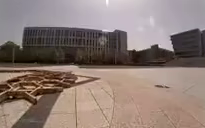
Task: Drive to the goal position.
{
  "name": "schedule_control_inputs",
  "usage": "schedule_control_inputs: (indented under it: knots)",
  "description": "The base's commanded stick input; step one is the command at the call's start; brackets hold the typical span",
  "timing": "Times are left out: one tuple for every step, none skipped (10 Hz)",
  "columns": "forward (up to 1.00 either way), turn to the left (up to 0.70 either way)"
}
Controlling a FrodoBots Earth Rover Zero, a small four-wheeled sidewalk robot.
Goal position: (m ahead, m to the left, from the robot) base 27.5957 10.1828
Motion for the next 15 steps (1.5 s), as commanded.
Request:
schedule_control_inputs:
  knots:
    - [1.0, 0.0]
    - [1.0, 0.0]
    - [1.0, 0.0]
    - [1.0, 0.0]
    - [1.0, 0.0]
    - [1.0, 0.0]
    - [1.0, 0.0]
    - [1.0, 0.0]
    - [1.0, 0.0]
    - [1.0, 0.0]
    - [1.0, 0.0]
    - [1.0, 0.0]
    - [1.0, 0.0]
    - [1.0, 0.0]
    - [1.0, 0.0]
